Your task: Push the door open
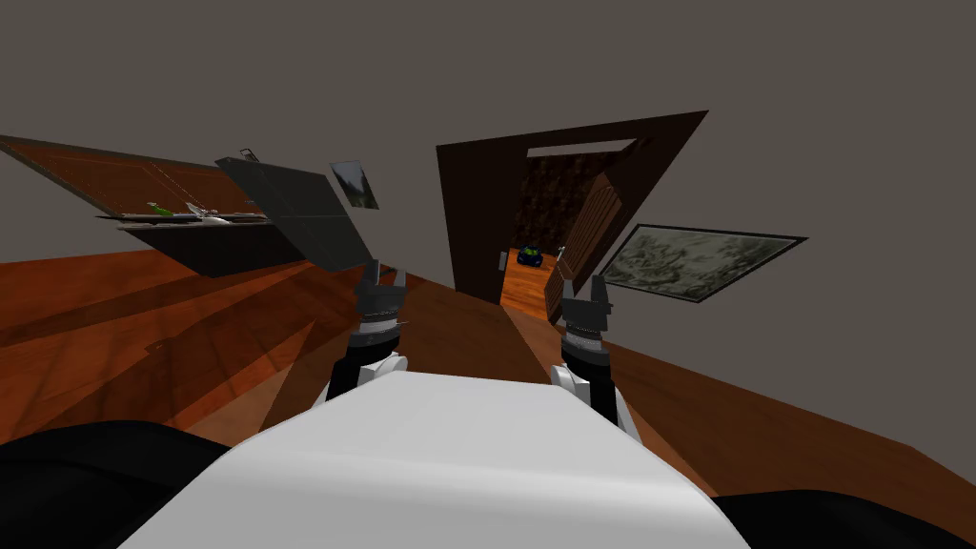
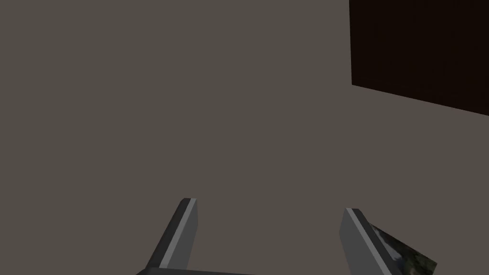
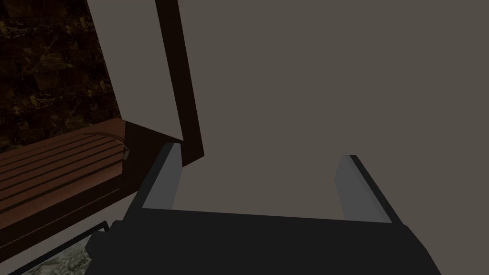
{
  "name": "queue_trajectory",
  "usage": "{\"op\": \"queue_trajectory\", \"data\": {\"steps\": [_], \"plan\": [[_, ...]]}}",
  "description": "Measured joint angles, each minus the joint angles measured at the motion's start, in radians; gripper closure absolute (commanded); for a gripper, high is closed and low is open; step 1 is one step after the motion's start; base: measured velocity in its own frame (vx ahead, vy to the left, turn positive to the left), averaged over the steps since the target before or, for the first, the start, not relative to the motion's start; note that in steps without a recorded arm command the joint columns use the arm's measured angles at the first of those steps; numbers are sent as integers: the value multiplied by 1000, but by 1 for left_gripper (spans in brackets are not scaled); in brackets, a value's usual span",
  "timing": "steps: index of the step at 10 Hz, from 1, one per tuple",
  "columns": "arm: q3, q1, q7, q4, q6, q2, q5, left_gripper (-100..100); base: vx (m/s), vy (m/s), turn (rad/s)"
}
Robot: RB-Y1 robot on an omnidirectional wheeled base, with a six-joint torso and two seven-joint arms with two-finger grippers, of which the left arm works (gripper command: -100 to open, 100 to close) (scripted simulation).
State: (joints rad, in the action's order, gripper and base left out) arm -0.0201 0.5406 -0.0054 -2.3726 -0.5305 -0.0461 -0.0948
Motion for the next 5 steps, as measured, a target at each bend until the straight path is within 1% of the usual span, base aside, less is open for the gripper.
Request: {"op": "queue_trajectory", "data": {"steps": [3, 4, 5], "plan": [[0, -32, 0, 54, 3, -8, -1, -100, 116, -24, -16], [4, -49, 2, 77, 7, -13, -3, -100, 102, -12, -26], [1, -60, 1, 94, 10, -14, -3, -100, 92, -11, -23]]}}
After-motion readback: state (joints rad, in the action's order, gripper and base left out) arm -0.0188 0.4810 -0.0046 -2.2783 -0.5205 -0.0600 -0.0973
